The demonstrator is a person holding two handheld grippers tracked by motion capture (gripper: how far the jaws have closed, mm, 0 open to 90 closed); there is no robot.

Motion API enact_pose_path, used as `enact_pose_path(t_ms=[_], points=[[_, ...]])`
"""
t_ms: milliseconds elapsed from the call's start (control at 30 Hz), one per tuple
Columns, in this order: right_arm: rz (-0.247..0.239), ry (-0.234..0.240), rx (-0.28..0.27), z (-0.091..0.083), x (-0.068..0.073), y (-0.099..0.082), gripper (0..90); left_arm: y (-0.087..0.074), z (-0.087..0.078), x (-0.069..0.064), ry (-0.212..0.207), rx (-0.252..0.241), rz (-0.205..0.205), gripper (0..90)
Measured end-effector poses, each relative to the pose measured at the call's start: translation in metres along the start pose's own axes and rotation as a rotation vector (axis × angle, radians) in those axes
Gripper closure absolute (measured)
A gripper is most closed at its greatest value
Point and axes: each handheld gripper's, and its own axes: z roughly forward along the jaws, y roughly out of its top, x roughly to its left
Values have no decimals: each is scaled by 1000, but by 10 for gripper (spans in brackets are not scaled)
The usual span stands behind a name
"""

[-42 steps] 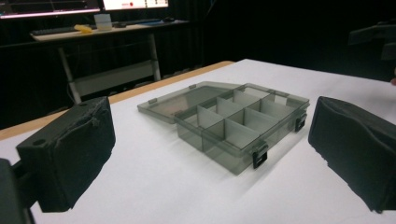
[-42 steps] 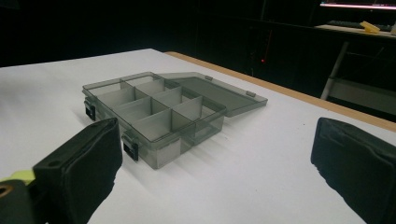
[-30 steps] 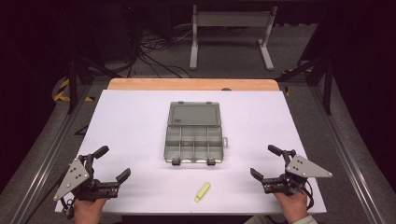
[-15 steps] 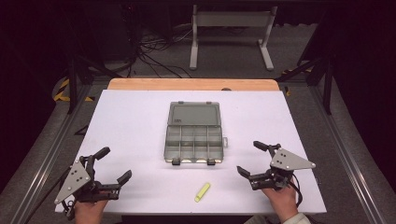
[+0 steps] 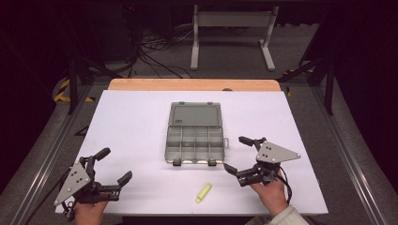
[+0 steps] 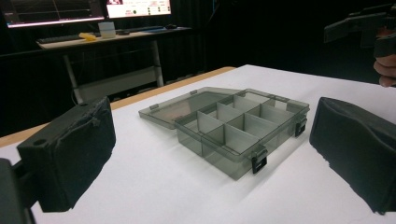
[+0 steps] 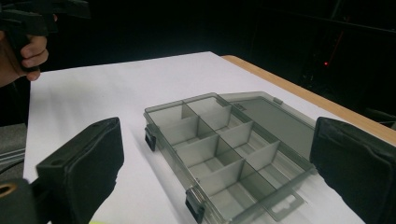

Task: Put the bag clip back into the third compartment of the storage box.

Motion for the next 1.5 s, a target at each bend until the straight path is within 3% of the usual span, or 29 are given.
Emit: enact_pose_path(t_ms=[333, 500, 600, 733, 833, 933, 1033, 1367, 1500], points=[[-12, 54, 24, 14, 5, 6, 48, 0, 0, -1, -13, 6, 5, 18], [-46, 80, 62, 17, 11, 9, 151, 0, 0, -1, -14, 2, 1, 18], [-76, 91, 96, 16, 17, 11, 330, 0, 0, -1, -16, 2, 1, 19], [-108, 152, 167, 16, 23, 19, 612, 0, 0, -1, -17, 4, 6, 20], [-116, 189, 218, 17, 26, 25, 768, 0, 0, -1, -17, 3, 5, 20], [-138, 219, 237, 16, 32, 29, 881, 0, 0, -1, -17, 4, 5, 20], [-149, 237, 251, 16, 34, 30, 900, 0, 0, -1, -15, 5, 4, 20], [-195, 336, 433, 34, 50, 28, 900, 0, 0, 0, -13, 8, 1, 21], [-196, 355, 463, 39, 53, 25, 900, 0, 0, 0, -10, 12, 0, 21]])
